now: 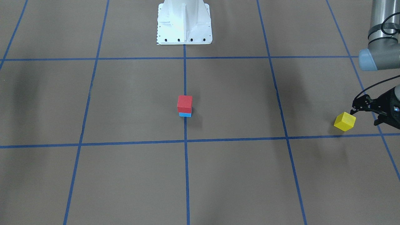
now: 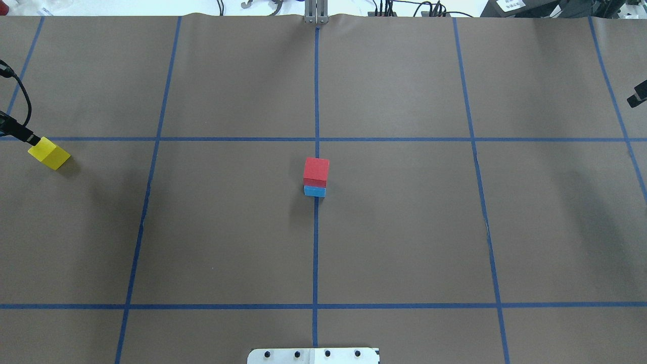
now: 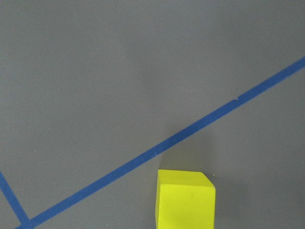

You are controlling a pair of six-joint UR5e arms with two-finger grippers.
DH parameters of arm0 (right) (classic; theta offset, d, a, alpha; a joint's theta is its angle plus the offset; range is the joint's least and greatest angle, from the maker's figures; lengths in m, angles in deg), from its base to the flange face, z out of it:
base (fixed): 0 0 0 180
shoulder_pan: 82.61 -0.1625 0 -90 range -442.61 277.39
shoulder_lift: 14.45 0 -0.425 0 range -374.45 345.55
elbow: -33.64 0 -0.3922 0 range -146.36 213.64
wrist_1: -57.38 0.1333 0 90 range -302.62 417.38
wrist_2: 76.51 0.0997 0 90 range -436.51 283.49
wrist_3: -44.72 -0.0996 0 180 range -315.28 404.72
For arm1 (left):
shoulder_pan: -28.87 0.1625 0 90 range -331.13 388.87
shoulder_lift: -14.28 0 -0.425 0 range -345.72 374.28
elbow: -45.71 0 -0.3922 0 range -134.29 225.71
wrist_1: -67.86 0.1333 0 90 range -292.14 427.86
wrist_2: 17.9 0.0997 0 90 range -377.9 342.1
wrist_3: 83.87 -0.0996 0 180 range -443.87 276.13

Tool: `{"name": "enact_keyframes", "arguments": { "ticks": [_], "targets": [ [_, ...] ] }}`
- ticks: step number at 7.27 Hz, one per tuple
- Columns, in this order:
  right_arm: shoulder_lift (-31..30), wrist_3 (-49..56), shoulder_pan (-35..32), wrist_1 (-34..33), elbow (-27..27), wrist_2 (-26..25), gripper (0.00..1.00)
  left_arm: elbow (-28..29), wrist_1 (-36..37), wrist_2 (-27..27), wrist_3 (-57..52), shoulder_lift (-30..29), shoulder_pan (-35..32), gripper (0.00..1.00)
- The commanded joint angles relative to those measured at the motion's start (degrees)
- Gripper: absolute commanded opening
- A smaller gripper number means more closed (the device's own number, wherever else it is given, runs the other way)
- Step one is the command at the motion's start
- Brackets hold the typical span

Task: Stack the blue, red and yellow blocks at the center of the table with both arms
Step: 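Close the left gripper on the yellow cube and lift it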

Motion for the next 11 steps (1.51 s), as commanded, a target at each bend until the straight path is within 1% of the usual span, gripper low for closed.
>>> {"name": "enact_keyframes", "arguments": {
  "ticks": [1,2,3,4,5,6,7,8,9,10,11],
  "targets": [
    [0.0,0.0,0.0,0.0,-0.1,0.0,1.00,3.0,-8.8,1.0,9.5,0.1,5.2,0.99],
    [0.0,0.1,0.0,0.0,-0.1,-0.1,1.00,3.2,-8.8,2.0,9.5,0.1,6.1,0.99],
    [0.1,0.0,0.0,0.0,-0.1,-0.1,1.00,3.4,-8.8,3.8,9.4,0.1,7.4,0.95],
    [0.2,-0.2,0.0,0.0,-0.1,-0.1,1.00,3.7,-8.9,4.2,9.3,0.1,7.8,0.63],
    [0.2,-0.2,0.0,0.0,-0.1,-0.1,1.00,3.6,-8.8,4.3,9.0,0.2,7.8,0.14],
    [0.2,-0.2,0.0,0.0,-0.1,-0.1,1.00,2.8,-8.7,4.0,9.1,0.0,7.8,0.00],
    [0.2,-0.3,0.0,-0.1,-0.1,-0.1,1.00,0.5,-7.2,3.6,9.2,-0.4,7.7,0.00],
    [0.2,-0.3,0.0,-0.1,-0.1,-0.1,1.00,-1.9,-2.2,3.1,9.8,-1.9,7.5,0.00],
    [0.2,-0.3,0.0,0.0,-0.1,0.0,1.00,-6.8,6.1,3.2,10.2,-3.8,7.5,0.00],
    [0.2,-0.2,0.0,0.0,0.0,0.0,1.00,-12.5,14.6,3.6,16.8,-6.6,7.6,0.00],
    [0.2,-0.3,0.0,-0.1,0.0,0.0,1.00,-16.0,20.4,3.6,25.4,-11.2,8.4,0.00]
  ]
}}
